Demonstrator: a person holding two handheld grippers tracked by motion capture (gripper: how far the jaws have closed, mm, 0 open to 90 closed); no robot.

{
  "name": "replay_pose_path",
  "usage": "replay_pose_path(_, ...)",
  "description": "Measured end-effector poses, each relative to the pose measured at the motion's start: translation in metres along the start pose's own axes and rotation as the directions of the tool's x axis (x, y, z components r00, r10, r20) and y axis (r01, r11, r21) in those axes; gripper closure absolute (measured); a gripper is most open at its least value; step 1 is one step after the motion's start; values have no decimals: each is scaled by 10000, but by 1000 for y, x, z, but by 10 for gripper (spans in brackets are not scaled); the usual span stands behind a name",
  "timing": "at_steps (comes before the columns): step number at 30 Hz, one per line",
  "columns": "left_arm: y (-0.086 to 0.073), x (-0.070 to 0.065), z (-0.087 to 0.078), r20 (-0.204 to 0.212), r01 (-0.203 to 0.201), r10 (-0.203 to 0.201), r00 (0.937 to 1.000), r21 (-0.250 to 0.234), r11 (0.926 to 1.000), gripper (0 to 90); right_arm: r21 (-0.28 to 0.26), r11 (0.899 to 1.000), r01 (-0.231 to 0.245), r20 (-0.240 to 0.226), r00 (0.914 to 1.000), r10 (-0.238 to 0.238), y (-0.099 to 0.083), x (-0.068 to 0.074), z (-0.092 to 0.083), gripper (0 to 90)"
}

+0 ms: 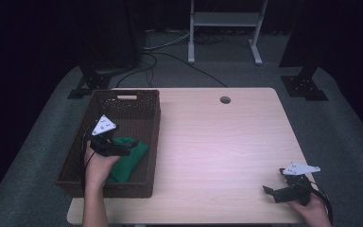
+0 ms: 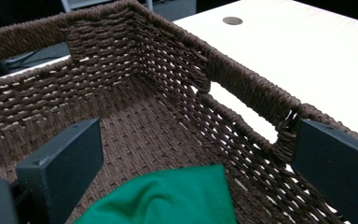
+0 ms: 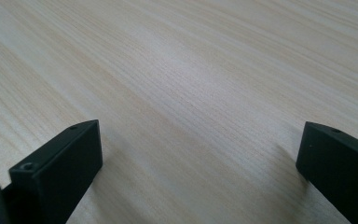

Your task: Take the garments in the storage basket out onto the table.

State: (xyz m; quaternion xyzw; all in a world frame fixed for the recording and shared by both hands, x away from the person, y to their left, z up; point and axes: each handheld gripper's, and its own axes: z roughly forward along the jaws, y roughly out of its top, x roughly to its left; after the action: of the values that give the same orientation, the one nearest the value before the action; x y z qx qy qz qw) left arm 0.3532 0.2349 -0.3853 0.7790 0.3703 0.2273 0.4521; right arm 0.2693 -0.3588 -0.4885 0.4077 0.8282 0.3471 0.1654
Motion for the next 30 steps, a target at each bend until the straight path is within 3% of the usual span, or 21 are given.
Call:
replay_pose_path(10,-4,2,6,-213,194,-175,9996,906,9957,13,-2,10000,2,4,10000,-2,0,0,0,0)
replay_pose_path(30,-10,5,15,-397,698,-642,9972,1626,9842,13,-4,10000,3,3,10000,-3,0,0,0,0)
